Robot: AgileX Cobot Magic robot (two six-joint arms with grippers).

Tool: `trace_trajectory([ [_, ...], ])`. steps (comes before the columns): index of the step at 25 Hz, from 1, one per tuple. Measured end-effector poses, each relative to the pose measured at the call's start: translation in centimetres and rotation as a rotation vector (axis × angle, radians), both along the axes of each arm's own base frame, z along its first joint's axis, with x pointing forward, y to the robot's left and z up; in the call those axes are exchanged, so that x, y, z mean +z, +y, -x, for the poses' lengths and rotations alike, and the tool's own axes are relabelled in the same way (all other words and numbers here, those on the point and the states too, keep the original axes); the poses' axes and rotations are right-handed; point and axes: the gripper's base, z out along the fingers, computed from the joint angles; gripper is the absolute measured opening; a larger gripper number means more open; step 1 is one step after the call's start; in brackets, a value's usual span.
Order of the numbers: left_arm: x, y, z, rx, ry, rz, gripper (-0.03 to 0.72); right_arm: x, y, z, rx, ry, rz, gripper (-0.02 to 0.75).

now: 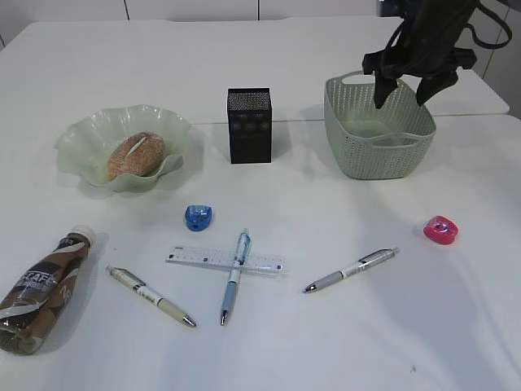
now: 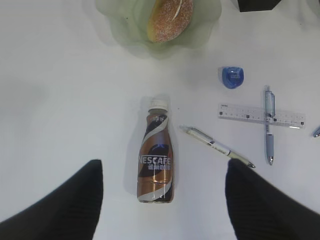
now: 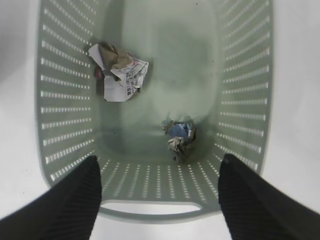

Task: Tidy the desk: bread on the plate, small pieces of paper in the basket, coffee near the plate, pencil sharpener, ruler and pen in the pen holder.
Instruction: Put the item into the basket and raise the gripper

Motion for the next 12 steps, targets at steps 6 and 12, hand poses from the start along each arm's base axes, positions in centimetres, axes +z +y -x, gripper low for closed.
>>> trace_trajectory([
  [6,0.0,0.0,0.0,0.0,0.0,0.0,0.538,0.0,0.0,0.0,0.0,0.0,0.0,0.57],
  [12,0.0,0.0,0.0,0.0,0.0,0.0,0.538,1.6,0.1,0.6,0.001,-0.024,-0.018,0.57],
])
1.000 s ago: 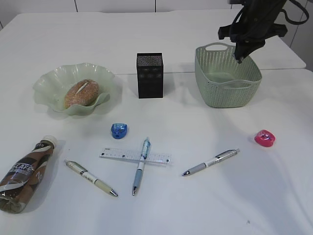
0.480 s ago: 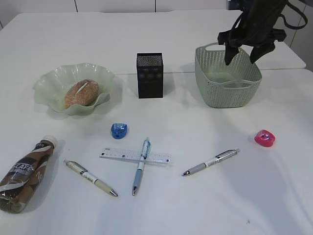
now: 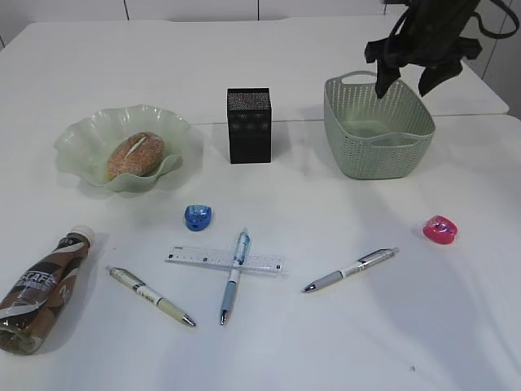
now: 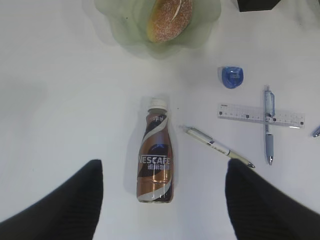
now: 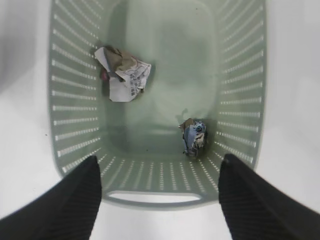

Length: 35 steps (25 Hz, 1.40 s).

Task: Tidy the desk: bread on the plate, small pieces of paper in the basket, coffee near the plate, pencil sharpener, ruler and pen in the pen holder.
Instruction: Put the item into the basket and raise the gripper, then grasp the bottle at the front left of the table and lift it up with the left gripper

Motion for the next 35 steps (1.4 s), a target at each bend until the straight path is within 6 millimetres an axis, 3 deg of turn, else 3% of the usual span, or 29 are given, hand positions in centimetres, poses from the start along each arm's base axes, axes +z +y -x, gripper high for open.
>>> trace_trajectory([
  [5,0.0,0.0,0.0,0.0,0.0,0.0,0.538,2.9,0.0,1.3,0.007,-0.045,-0.009,0.57],
  [7,0.0,0.0,0.0,0.0,0.0,0.001,0.538,5.2,-0.1,3.0,0.013,-0.07,-0.008,0.569],
  [10,0.0,0.0,0.0,0.0,0.0,0.001,0.538,6.3,-0.2,4.1,0.013,-0.075,-0.008,0.569],
  [11,0.0,0.0,0.0,0.0,0.0,0.001,0.538,7.7,-0.4,5.9,0.015,-0.078,-0.008,0.569],
  [12,0.0,0.0,0.0,0.0,0.0,0.001,0.538,7.7,-0.4,5.9,0.015,-0.078,-0.008,0.569],
  [13,0.0,0.0,0.0,0.0,0.0,0.001,0.538,8.8,-0.5,7.4,0.015,-0.085,-0.008,0.57],
  [14,0.0,0.0,0.0,0.0,0.0,0.001,0.538,8.8,-0.5,7.4,0.015,-0.085,-0.008,0.57],
  [15,0.0,0.0,0.0,0.0,0.0,0.001,0.538,9.7,-0.6,8.9,0.015,-0.087,-0.009,0.57],
  [18,0.0,-0.2,0.0,-0.005,0.001,0.019,0.538,10.3,-0.7,10.9,0.015,-0.077,-0.008,0.57],
  [22,0.0,-0.2,0.0,-0.005,0.001,0.018,0.538,10.7,-1.0,14.1,0.015,-0.054,-0.006,0.569],
  [23,0.0,-0.1,0.0,-0.004,0.001,0.013,0.538,10.7,-1.0,14.1,0.015,-0.054,-0.006,0.569],
  [24,0.0,-0.1,0.0,-0.002,0.0,0.007,0.538,10.7,-1.1,16.0,0.015,-0.064,-0.007,0.569],
  [28,0.0,0.0,0.0,0.0,0.0,0.001,0.538,10.1,-1.5,20.3,0.009,-0.109,-0.006,0.569],
  [31,0.0,0.1,0.0,0.003,0.0,-0.009,0.538,8.2,-1.8,23.3,0.001,-0.145,0.007,0.569],
  [32,0.0,0.1,0.0,-0.003,-0.002,-0.014,0.538,8.2,-1.8,23.3,0.001,-0.145,0.007,0.569],
  [33,0.0,0.1,0.0,-0.007,-0.003,-0.02,0.538,6.5,-2.1,25.7,0.001,-0.191,0.014,0.569],
  [35,0.0,0.1,0.0,-0.013,-0.004,-0.024,0.538,5.7,-2.3,27.5,0.004,-0.242,0.016,0.569],
])
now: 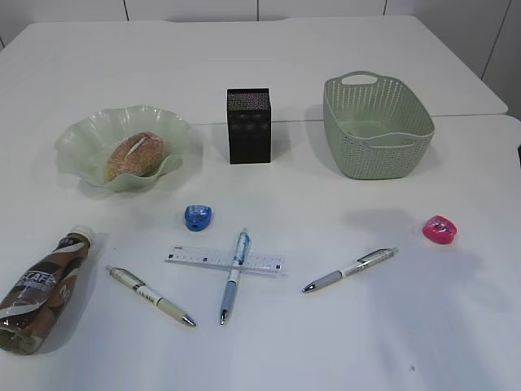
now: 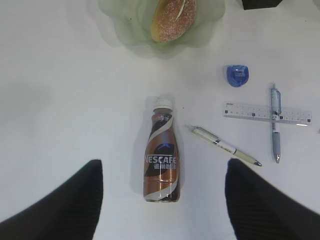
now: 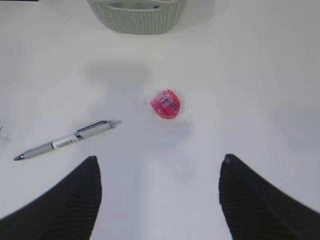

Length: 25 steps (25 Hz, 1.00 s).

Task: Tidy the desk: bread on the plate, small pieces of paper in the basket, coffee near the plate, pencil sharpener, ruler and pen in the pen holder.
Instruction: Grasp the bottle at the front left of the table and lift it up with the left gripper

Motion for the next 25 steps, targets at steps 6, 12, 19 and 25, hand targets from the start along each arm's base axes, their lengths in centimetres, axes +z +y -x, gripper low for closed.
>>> trace_trajectory([
  [6,0.0,0.0,0.0,0.0,0.0,0.0,0.538,-3.7,-0.5,5.2,0.011,-0.064,0.02,0.569],
  [12,-0.1,0.0,-0.1,0.0,0.002,0.0,0.538,-5.6,-0.8,9.3,0.01,-0.095,0.018,0.569],
  [19,-2.7,-1.4,-3.0,-0.046,0.115,0.018,0.545,-5.2,-1.0,11.6,0.002,-0.073,0.019,0.568],
  [25,-7.0,-4.1,-6.3,-0.131,0.251,-0.069,0.591,-5.7,-0.9,12.3,-0.006,0.024,-0.008,0.505],
])
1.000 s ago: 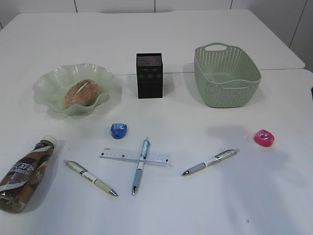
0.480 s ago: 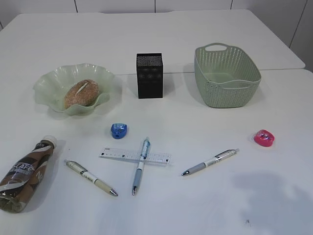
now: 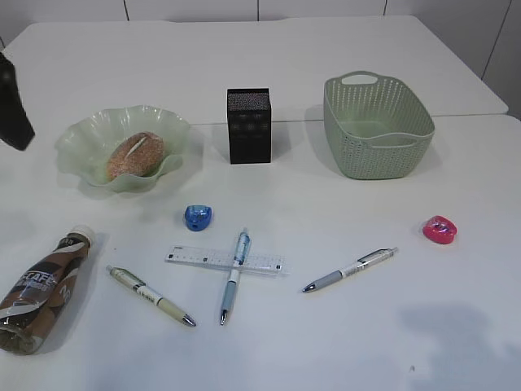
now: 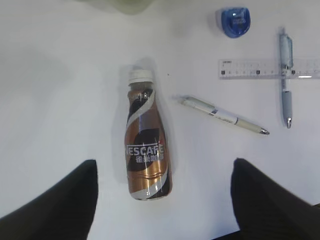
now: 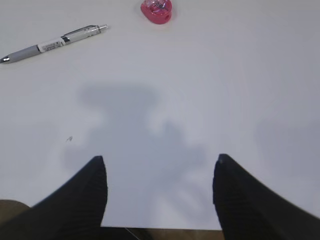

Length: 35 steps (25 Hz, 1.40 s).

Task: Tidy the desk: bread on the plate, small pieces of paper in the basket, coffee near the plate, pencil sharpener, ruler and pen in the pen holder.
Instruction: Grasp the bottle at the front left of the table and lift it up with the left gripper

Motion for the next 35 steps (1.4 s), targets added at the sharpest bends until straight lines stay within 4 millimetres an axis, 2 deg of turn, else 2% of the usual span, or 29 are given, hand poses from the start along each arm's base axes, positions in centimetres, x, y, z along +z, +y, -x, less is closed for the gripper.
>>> trace_trajectory([
  [5,-4.6,-0.7,-3.0,0.002,0.13,-0.049,0.595,-0.1,0.1,0.2,-0.001,0.023,-0.009,0.47],
  [9,-8.0,-0.9,-4.6,0.002,0.221,-0.076,0.595,-0.1,0.1,0.2,-0.001,0.026,-0.011,0.468],
  [17,-12.8,-1.3,-6.3,0.003,0.34,-0.099,0.594,-0.2,0.1,0.3,-0.002,0.034,-0.013,0.468],
  [25,-15.8,-1.4,-7.0,0.004,0.417,-0.115,0.594,-0.2,0.1,0.3,-0.002,0.032,-0.013,0.468],
  [29,-16.5,-1.4,-7.1,0.005,0.434,-0.119,0.594,-0.2,0.1,0.3,-0.002,0.034,-0.013,0.468],
  [35,-17.9,-1.1,-5.9,0.005,0.493,-0.141,0.594,-0.2,0.1,0.3,-0.002,0.034,-0.013,0.467],
])
